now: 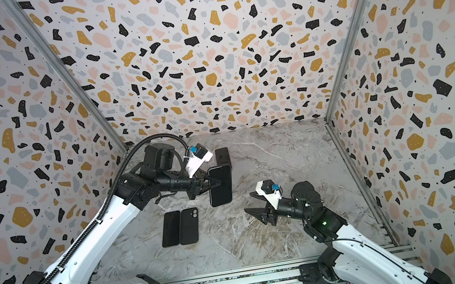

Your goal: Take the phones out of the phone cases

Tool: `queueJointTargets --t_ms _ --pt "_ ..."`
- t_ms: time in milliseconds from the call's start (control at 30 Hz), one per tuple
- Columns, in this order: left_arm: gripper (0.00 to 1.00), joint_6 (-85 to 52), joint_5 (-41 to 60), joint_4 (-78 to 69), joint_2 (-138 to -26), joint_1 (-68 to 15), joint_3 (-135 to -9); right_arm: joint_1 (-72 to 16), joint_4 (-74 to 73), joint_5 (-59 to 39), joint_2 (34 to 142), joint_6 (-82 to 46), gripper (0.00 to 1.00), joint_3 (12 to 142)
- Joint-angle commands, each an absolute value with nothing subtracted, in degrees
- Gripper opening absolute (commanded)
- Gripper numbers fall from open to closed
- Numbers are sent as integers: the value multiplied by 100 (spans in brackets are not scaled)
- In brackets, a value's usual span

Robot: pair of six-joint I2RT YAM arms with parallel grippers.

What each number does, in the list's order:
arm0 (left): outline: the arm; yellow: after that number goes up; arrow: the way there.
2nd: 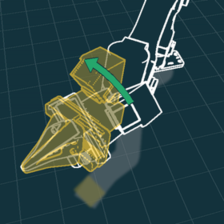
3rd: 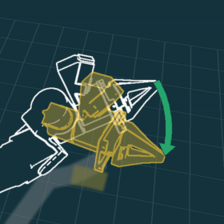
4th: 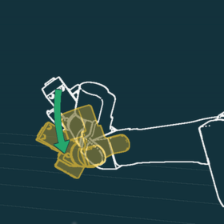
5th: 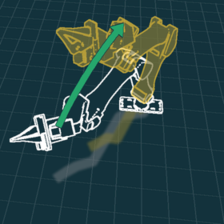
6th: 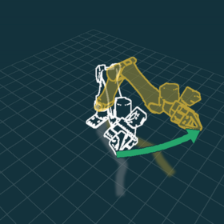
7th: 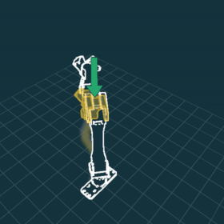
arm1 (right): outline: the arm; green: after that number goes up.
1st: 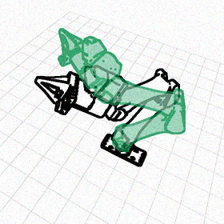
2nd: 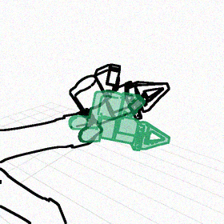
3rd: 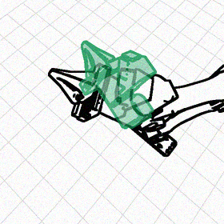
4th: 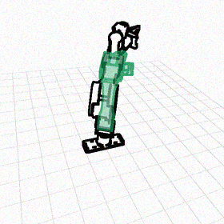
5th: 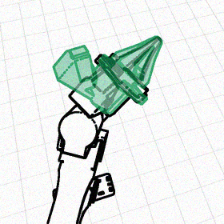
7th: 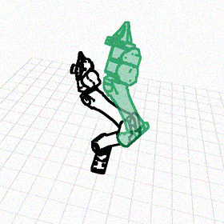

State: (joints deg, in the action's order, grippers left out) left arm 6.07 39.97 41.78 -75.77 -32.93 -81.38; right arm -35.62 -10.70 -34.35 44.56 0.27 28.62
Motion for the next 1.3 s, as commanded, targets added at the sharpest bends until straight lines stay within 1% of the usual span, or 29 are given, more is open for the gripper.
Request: queueJointTargets --t_ms 0,67,167,333,533,900,1067,1267 --pt "0 1055 4177 4255 -7409 -3398 -8264 -3549 -1078 -4102 4906 600 54 3325" --pt "0 1063 4296 4215 -7425 -3453 -8228 -3551 -1088 -4319 5142 705 49 3442" --pt "0 1059 4483 4152 -7427 -3463 -8195 -3563 -1054 -4511 5320 885 46 3500" --pt "0 1047 4675 4042 -7387 -3480 -8148 -3598 -1254 -4951 5353 949 46 3467" --pt "0 980 4735 3932 -7400 -3509 -8108 -3671 -1460 -5196 5382 918 44 3418" --pt "0 804 4803 3687 -7381 -3534 -7948 -3862 -1696 -5222 5719 815 37 3403" --pt "0 766 4849 3642 -7315 -3542 -7946 -3880 -1636 -5075 5845 816 35 3415" --pt "0 735 4903 3610 -7248 -3542 -7903 -3875 -1740 -4896 5827 731 35 3338"
